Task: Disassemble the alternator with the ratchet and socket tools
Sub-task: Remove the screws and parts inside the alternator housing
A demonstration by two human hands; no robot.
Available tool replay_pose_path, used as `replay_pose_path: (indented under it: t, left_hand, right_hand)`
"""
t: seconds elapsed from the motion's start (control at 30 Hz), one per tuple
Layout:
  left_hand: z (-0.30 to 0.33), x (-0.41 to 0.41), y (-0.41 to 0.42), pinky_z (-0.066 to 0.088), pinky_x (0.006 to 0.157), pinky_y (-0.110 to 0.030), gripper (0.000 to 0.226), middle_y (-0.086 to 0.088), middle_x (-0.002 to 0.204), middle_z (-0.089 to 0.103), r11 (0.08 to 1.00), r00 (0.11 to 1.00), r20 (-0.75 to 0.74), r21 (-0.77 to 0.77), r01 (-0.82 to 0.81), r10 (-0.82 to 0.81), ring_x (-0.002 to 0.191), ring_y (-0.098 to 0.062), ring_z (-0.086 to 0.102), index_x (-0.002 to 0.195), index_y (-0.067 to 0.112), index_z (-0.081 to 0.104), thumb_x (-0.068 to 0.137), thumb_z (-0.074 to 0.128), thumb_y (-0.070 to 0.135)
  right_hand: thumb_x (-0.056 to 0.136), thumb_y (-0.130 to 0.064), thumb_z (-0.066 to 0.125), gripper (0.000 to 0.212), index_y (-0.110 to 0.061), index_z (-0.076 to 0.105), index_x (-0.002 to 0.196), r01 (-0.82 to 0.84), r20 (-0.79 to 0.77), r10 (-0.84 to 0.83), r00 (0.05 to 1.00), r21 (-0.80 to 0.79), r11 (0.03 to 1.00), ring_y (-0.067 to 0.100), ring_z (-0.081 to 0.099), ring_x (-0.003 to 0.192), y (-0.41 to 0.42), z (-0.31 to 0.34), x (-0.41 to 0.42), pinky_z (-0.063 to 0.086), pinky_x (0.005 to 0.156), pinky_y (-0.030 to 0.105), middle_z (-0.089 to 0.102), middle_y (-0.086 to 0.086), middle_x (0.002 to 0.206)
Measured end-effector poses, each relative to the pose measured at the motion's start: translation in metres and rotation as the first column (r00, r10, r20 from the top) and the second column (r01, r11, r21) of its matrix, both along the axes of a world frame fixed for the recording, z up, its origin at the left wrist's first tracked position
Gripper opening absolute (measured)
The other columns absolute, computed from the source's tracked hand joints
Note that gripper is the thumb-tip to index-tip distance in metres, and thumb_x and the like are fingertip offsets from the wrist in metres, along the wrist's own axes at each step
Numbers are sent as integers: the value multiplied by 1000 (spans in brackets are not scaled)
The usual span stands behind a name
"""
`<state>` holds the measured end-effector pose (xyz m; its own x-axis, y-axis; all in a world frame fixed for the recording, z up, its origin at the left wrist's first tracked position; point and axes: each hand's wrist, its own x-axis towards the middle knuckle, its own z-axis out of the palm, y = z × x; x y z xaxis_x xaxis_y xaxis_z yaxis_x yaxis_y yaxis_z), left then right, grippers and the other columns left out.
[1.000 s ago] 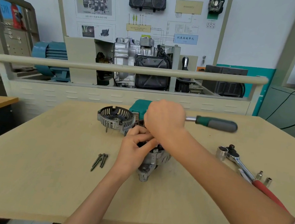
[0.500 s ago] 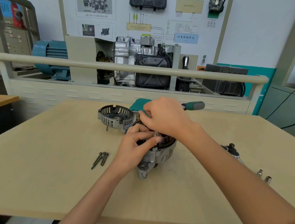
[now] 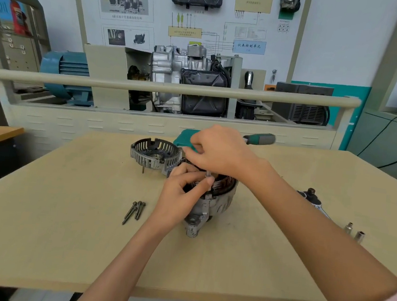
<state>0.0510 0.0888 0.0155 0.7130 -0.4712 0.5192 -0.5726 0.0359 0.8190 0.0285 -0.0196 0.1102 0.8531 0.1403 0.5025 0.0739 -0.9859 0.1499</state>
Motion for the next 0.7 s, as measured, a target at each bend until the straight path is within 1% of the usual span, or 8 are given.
replay_pose_path:
  t: [0.1,0.17,0.27,0.33,0.43,0.53,0.6,0.7]
  left_hand:
    - [0,2,0,39,88,-18,8,2,87,56,1000,1000,19,-15,-6,6,94,-11,52,88,21,73,84,67,19]
    - [-2,4,0,40,86,-17,10,3,84,56,999,1000,11,-54,-3,4,90,-10,53,89,19,74,81,69,14]
    - [-4,6,-2,41,83,-18,16,7,81,56,997,1000,-2,-71,-15,15,87,-7,53,81,22,74,80,70,6]
    - [-5,6,-3,41,83,-18,25,13,80,55,997,1000,-8,-79,-18,18,87,-3,52,75,29,72,80,69,5]
    - [-4,6,0,41,90,-20,25,17,85,57,998,1000,-5,-55,6,-6,97,-5,52,77,36,70,83,67,12]
    - [-3,6,3,36,92,-13,22,15,93,58,999,999,12,-21,36,-35,102,1,49,79,37,70,87,64,18]
    - [-2,6,3,34,92,-9,17,9,100,59,999,999,16,-4,40,-39,105,2,47,83,35,70,88,62,21]
    - [-1,6,3,37,93,-14,13,-4,102,60,999,999,7,-10,46,-45,106,-3,49,86,30,72,87,63,21]
  right_hand:
    - [90,-32,47,41,-19,32,53,-15,-8,15,1000,15,1000,6,31,46,1,2,-5,19,44,25,36,-6,48]
    - [92,-29,44,37,-17,36,58,117,76,-114,991,-40,992,12,30,46,8,-4,-4,16,44,25,32,-5,51]
    - [91,-17,47,38,-15,34,55,407,168,-398,902,-20,913,14,28,42,22,-14,0,16,42,22,31,-2,51]
    - [89,-15,49,38,-16,33,55,450,158,-446,881,5,893,14,28,41,27,-13,2,16,42,22,32,-2,51]
    - [91,-23,48,37,-14,35,58,377,160,-372,914,0,926,15,27,43,22,-11,3,15,43,23,30,-2,53]
    - [91,-35,44,32,-18,40,65,194,136,-185,973,-55,980,16,31,49,13,-7,0,15,43,24,29,-4,53]
    - [90,-41,44,38,-18,37,59,74,51,-72,996,-46,996,13,33,50,6,-3,0,17,44,25,34,-6,53]
    - [89,-40,48,43,-20,32,54,-37,-40,38,998,21,999,6,33,48,0,3,-2,20,45,26,39,-7,51]
